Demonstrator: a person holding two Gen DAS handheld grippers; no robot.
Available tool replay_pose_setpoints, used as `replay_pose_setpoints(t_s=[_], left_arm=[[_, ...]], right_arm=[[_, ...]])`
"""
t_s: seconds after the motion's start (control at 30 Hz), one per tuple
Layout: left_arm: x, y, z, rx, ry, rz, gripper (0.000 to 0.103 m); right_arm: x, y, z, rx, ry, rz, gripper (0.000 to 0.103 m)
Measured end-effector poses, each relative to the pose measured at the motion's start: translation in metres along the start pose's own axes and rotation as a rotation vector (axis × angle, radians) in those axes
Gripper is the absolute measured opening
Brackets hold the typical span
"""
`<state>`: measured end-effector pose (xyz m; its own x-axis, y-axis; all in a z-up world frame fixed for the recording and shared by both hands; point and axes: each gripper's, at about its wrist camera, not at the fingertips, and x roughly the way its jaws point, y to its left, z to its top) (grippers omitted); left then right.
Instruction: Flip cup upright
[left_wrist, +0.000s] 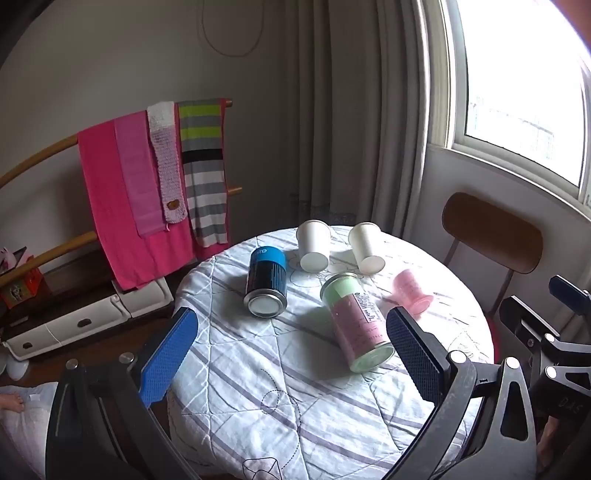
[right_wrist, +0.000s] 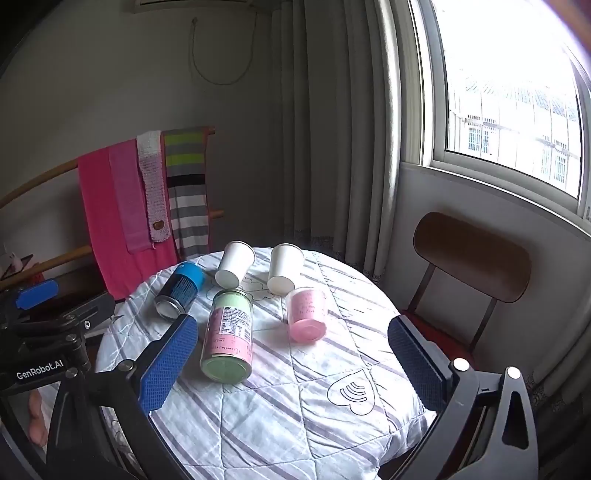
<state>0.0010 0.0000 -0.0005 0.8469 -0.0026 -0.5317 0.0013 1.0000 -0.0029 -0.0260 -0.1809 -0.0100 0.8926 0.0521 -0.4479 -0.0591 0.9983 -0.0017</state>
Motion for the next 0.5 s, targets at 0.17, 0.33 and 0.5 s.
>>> replay_pose_setpoints(t_s=[0.17,0.33,0.5], left_arm=[[0.005,-0.005,-0.001,0.009,0.004,-0.012,0.103],[0.01,-0.015,0.0,0.019,0.024,-0.043,0.103],[0.017,-0.019,-0.003,0.037,0.03,-0.036,0.103]], right_arm=[[0.007,-0.004,0.0,0.007,0.011,0.0,0.103],[0.009,-0.014,-0.002,0.023,0.026,-0.015,0.103],[0.013,-0.027,-0.003,0.048,0.038,-0.022,0.103]])
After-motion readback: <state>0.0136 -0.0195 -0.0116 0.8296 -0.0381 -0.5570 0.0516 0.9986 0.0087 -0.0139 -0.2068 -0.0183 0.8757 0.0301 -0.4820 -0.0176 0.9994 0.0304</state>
